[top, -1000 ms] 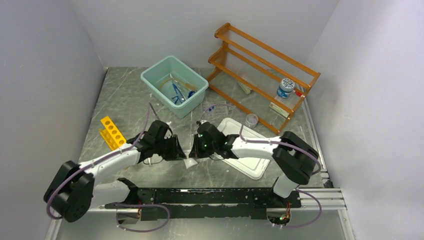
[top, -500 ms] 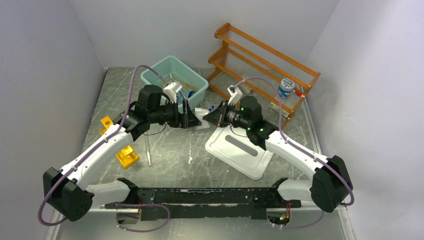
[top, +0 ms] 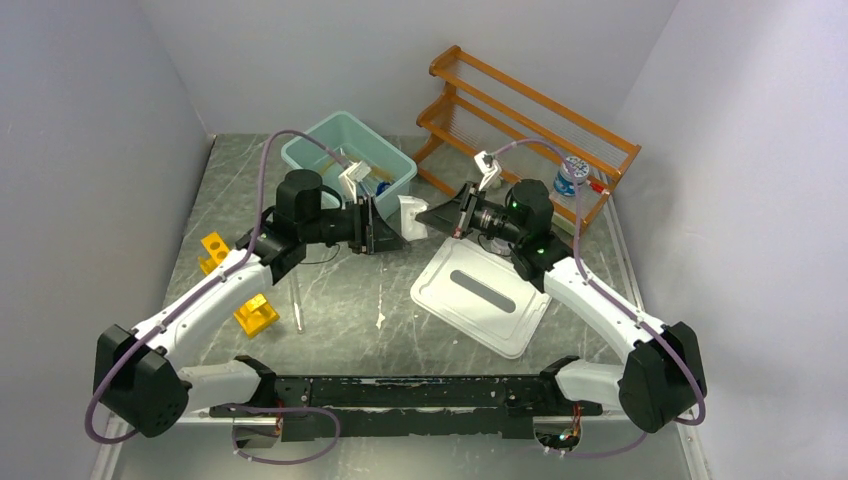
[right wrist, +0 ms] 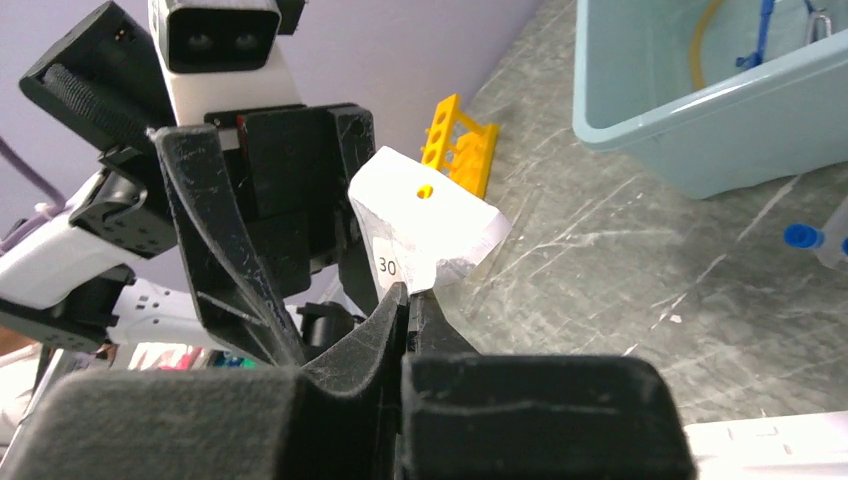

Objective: Organize the chemistry lab equipment

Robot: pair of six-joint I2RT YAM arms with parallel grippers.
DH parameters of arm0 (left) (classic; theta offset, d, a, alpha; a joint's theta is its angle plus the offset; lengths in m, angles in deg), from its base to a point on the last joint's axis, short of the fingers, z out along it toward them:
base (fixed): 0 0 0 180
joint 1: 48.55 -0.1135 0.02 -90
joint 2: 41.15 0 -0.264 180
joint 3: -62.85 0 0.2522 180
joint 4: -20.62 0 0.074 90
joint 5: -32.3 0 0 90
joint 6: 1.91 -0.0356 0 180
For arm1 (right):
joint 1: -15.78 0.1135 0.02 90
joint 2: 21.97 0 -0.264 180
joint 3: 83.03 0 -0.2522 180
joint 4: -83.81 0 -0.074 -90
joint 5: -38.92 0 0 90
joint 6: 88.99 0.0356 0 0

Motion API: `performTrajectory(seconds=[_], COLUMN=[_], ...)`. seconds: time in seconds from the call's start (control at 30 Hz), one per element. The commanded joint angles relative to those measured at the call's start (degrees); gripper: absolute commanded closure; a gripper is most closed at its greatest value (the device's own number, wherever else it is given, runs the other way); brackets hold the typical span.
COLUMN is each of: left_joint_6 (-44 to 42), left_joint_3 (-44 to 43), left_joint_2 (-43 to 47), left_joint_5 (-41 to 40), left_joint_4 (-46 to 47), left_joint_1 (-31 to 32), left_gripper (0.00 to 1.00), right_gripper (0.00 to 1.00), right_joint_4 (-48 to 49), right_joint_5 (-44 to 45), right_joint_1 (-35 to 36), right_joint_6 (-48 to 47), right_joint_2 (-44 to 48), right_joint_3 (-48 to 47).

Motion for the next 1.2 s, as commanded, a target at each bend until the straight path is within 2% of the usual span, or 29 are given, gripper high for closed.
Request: performTrajectory(seconds=[0.0, 0.17, 0.4, 0.53, 0.6, 0.7, 0.8, 0.93, 1.17], left_joint_6=[2.75, 1.96, -1.53, -5.39, -7.76, -10.14, -9.97, -8.53, -8.33], left_joint_3=[0.49, -1.25, -5.27, -8.94, -11.84, -17.22, -22.22, -28.56, -34.87], left_joint_2=[-0.86, -1.7, -4.72, -5.48, -6.58, -9.34, -13.38, -21.8, -34.97], left_joint_5=[2.89, 0.75, -1.3, -5.75, -8.3, -12.23, -18.06, -23.92, -32.19], left_joint_4=[8.69, 10.85, 7.37, 1.57, -2.28, -8.15, -13.96, -19.82, -20.57], left_joint_1=[-0.38, -0.36, -0.36, -0.48, -1.09, -3.8, -7.22, -12.7, -16.1], left_gripper=[0.48, 0.61, 0.94, 0.95, 0.95, 0.95, 0.95, 0.95, 0.95], right_gripper=[1.0, 1.0, 1.0, 0.56, 0.48, 0.43, 0.42, 0.42, 0.42], right_joint_4=[2.97, 0.97, 1.87, -6.3, -9.44, -12.67, -15.38, -16.92, -16.94], right_joint_5=[-4.79, -3.6, -2.83, 5.92, 11.26, 18.77, 22.54, 23.16, 22.94], right_joint_1=[-0.36, -0.32, -0.36, -0.39, -0.43, -0.44, -0.39, -0.43, -0.46], right_joint_6=[1.13, -0.61, -0.63, -4.13, -5.85, -7.52, -9.04, -9.18, -7.83], right_joint_2=[1.16, 1.66, 1.63, 2.52, 3.71, 6.34, 7.66, 8.74, 10.33], right_joint_3=[-1.4, -1.54, -1.94, -3.62, -3.59, -2.81, -2.2, -0.63, 2.75])
